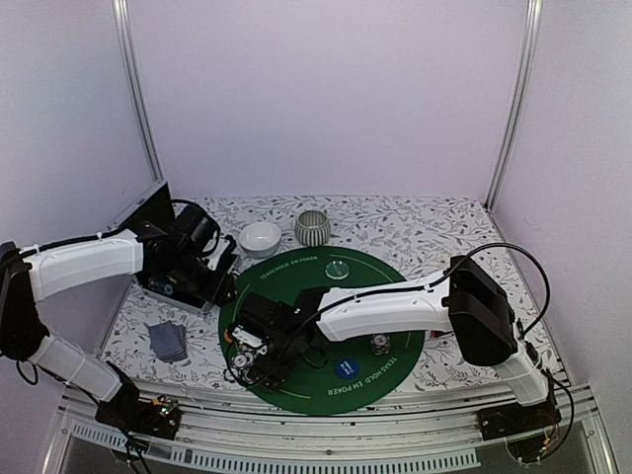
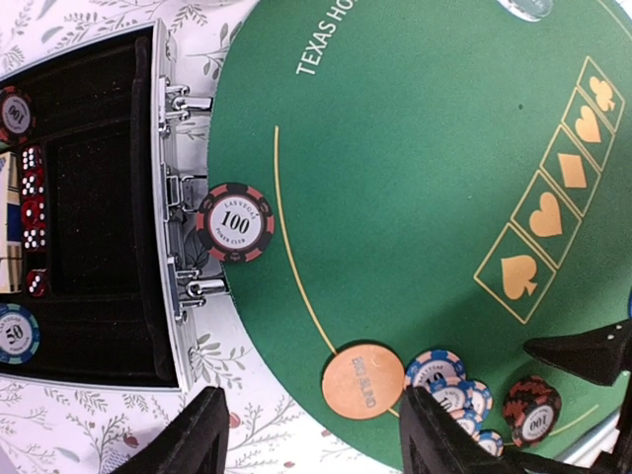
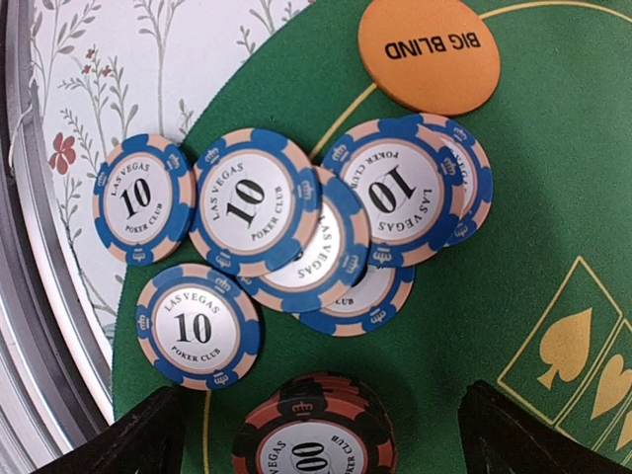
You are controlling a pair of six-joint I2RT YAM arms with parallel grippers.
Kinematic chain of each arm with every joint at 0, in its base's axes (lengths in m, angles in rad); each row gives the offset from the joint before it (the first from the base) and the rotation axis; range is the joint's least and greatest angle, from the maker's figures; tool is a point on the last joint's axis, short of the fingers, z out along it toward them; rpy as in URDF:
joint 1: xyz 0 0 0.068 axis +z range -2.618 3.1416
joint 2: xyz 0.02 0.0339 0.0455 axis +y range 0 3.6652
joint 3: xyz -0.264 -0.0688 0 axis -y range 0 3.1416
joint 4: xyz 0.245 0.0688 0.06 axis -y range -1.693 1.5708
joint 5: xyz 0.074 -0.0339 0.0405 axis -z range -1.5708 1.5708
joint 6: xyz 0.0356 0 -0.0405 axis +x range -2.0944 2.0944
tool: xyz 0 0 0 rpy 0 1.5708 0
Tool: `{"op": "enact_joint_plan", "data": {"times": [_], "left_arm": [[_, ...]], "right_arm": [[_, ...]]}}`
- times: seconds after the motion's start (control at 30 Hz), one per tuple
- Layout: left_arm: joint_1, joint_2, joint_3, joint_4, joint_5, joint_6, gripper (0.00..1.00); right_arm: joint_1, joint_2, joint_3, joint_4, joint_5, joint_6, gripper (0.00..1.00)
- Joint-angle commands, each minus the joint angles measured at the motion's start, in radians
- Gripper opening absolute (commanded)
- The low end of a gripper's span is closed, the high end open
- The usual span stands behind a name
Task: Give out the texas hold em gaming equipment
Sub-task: Place the poker chips pile in the big blind area.
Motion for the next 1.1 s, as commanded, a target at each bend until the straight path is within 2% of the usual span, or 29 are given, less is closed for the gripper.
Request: {"op": "enact_joint_plan", "data": {"times": [0.0,0.27,0.5,0.73,0.83,0.97,1.07], "left_arm": [[0.014,-0.035,0.023,-0.015,0.017,0.02,0.61],[0.015,-0.052,0.025,-0.016,0.031,0.023,0.62],[0.015,-0.08,0.035,-0.026,0.042,0.029,0.64],[0.018,-0.104,0.068,-0.052,0.016,0.031,0.7],[0.024,-0.103,0.082,-0.064,-0.006,0.031,0.78],[0.052,-0.105,0.099,-0.079,-0.056,0.031,0.88],[0.095,-0.115,0.113,-0.083,-0.09,0.019,0.95]], "right_arm": [[0.004,-0.017,0.027,-0.005,0.012,-0.018,0.99],[0.004,-0.158,-0.003,0.064,-0.01,-0.049,0.99],[-0.006,-0.412,-0.163,0.208,0.019,-0.092,0.99],[-0.113,-0.728,-0.473,0.315,0.097,0.026,0.99],[-0.196,-0.898,-0.612,0.324,0.156,0.106,0.99],[-0.324,-1.112,-0.813,0.337,0.15,0.23,0.99],[-0.381,-1.25,-0.924,0.335,0.181,0.262,0.99]]}}
